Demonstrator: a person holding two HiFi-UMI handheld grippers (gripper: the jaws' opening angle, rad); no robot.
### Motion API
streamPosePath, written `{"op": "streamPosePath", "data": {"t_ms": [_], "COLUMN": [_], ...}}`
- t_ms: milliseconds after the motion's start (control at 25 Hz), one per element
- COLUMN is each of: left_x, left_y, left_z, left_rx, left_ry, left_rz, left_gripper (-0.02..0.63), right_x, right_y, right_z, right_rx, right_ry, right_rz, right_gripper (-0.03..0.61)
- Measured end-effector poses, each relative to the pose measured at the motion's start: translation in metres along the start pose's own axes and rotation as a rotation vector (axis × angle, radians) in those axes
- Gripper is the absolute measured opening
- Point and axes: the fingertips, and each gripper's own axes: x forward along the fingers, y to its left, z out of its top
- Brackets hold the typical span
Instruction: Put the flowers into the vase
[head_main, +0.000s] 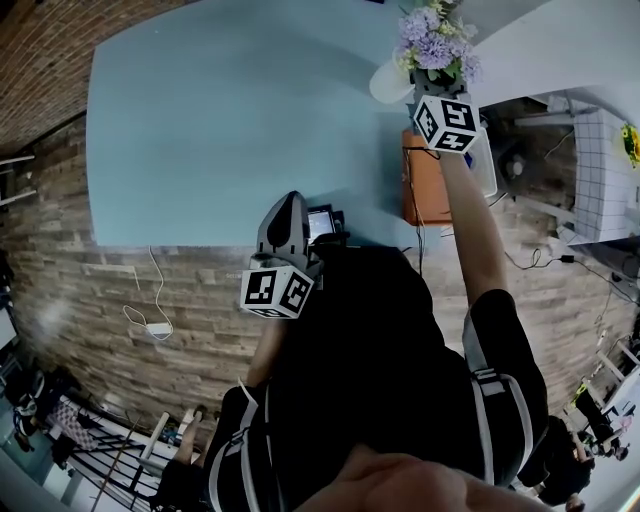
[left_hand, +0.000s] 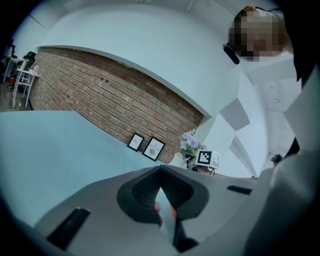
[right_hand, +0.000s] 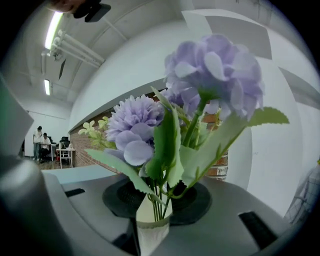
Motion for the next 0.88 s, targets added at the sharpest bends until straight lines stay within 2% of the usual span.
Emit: {"op": "streamPosePath", "data": {"t_ms": [240,680,880], "left_x": [0.002,0.005,0.008], "left_y": [0.001,-0.003,-0.001], "left_z": [-0.002,0.003,0.001], "left_rx": [0.002,0.000,0.002], "left_ry": [-0.001,-0.012,-0.005], "left_rz": [-0.001,-0.024,-0.031], "left_gripper": [0.029,0.029,0.029], "right_x": [0.006,0.009,0.008], "right_y": [0.002,-0.005,0.001], "right_z": [-0.013,-0.021,-0.025], "right_rx": [-0.126,-0.179,-0.170], "right_ry": [0.118,0.286,0.323], "right_rz": [-0.007,-0.023,0.016], "right_gripper": [0.124,0.126,0.130]}}
